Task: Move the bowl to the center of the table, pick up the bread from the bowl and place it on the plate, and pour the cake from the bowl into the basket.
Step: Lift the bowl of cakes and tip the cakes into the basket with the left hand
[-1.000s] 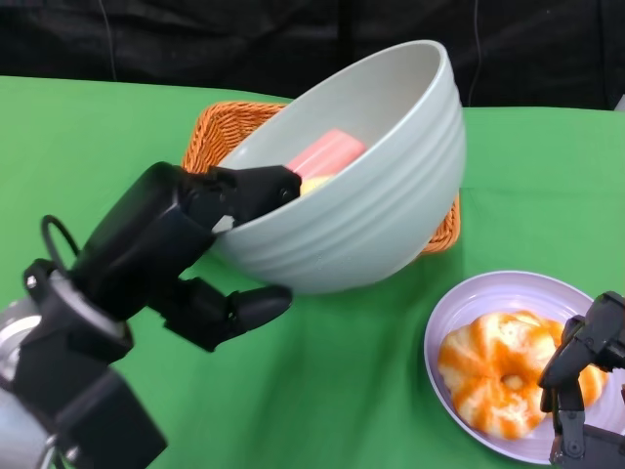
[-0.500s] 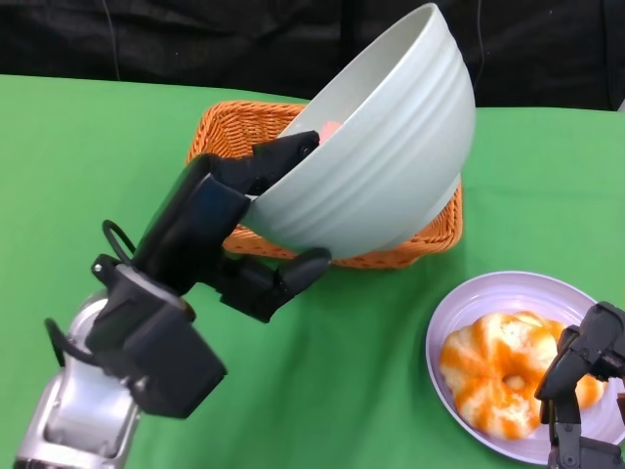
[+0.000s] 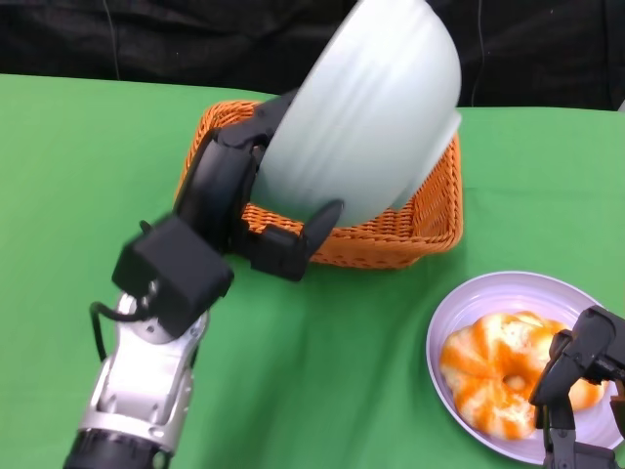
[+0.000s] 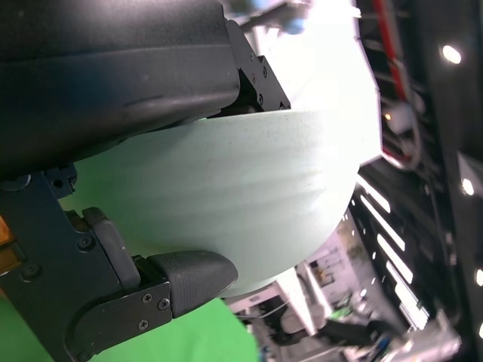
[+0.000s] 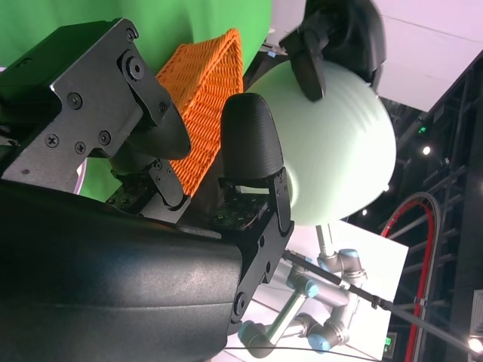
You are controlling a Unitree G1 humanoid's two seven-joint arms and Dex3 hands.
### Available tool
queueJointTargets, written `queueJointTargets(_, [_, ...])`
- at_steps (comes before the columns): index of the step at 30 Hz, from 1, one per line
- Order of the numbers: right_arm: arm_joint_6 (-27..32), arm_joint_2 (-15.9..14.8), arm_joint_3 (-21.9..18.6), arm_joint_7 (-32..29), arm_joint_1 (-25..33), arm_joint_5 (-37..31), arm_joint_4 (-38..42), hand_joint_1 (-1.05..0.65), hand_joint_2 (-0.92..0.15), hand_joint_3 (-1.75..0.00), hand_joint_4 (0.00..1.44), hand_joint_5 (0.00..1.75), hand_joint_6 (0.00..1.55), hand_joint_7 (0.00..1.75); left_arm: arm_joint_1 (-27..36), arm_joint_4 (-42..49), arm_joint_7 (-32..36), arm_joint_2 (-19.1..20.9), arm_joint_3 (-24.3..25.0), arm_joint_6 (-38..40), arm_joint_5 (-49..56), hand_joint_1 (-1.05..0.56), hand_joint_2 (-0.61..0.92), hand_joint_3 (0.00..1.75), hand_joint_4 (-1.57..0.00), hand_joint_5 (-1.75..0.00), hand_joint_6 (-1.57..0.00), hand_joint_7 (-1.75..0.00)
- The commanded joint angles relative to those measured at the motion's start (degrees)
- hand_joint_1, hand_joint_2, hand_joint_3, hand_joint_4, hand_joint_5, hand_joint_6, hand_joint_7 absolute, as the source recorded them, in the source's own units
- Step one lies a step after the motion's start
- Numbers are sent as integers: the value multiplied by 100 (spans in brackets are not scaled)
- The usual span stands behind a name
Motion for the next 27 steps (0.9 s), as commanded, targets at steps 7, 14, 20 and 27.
queueJointTargets(7, [-42,-69,-4,27,66,105,11,16,-33,-165,95,175,77,163,-401,323,351,-573,388,727,-543,-16,24,171,-105,-175,-92,-173])
queueJointTargets(14, [-83,-87,-9,37,89,69,21,16,-32,-165,95,175,76,163,-587,599,437,-1051,724,1171,-1248,-18,21,172,-108,-175,-91,-175])
queueJointTargets(20, [-31,-88,24,82,114,151,-3,15,-32,-166,95,175,76,163,-690,596,504,-1394,1132,1791,-2025,-17,22,173,-111,-175,-91,-175])
queueJointTargets(27, [-39,-98,20,109,132,178,-15,14,-31,-166,95,175,76,163,-806,668,675,-1626,1528,2334,-2866,-20,30,175,-109,-175,-90,-175])
